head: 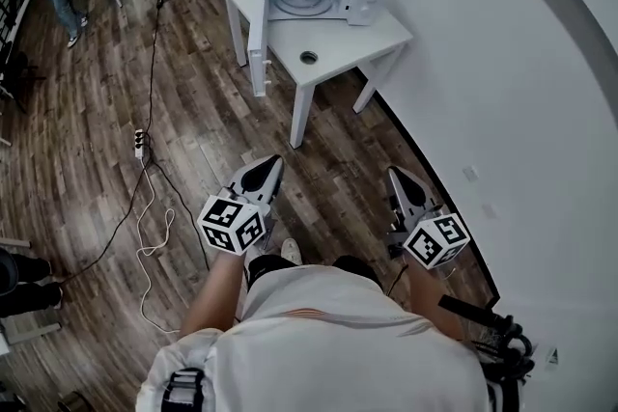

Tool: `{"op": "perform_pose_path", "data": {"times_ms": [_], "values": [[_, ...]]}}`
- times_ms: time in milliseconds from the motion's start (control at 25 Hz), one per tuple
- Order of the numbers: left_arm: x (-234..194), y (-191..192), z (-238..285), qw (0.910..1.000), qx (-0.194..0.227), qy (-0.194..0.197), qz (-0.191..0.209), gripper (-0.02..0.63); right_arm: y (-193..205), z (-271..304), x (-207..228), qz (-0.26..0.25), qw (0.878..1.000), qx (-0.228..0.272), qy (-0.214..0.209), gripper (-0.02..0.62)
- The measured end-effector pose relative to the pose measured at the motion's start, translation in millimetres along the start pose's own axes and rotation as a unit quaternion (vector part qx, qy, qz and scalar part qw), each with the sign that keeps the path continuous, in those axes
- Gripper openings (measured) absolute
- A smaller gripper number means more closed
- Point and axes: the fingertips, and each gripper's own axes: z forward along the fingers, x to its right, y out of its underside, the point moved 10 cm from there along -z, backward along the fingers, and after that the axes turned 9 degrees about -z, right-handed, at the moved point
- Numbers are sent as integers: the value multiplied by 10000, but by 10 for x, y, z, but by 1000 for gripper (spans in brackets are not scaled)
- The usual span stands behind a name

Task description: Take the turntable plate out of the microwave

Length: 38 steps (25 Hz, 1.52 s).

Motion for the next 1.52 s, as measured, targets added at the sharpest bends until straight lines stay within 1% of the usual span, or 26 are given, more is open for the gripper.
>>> {"op": "perform_pose_path", "data": {"times_ms": [160, 360, 600, 760, 920, 1040, 1280, 1520], "values": [[-68, 11, 39, 10000, -26, 10, 19, 9, 8, 133, -26, 55, 9998, -169, -33, 3], [-193, -10, 105, 10000, -21, -88, -27, 9, 0, 356, 17, -2, 9996, -229, -185, 3], [-308, -96, 228, 9995, 45, -295, 91, 9, 9, 753, 221, 114, 9987, -164, -459, 3], [-354, -147, 449, 9993, 28, -375, 40, 9, -30, 1048, 407, 125, 9976, -141, -664, 3], [-334, -220, 822, 9993, -3, -344, 123, 9, -58, 1292, 710, 194, 9967, -117, -777, 3], [-366, -280, 1119, 9990, 7, -410, 149, 9, -56, 1474, 981, 270, 9959, -91, -862, 3], [-369, -475, 1727, 9975, 150, -691, 99, 9, -213, 1815, 1662, 348, 9938, -117, -1051, 3], [-305, -644, 2331, 9945, 342, -988, 39, 9, -415, 2186, 2335, 337, 9898, -128, -1378, 3]]}}
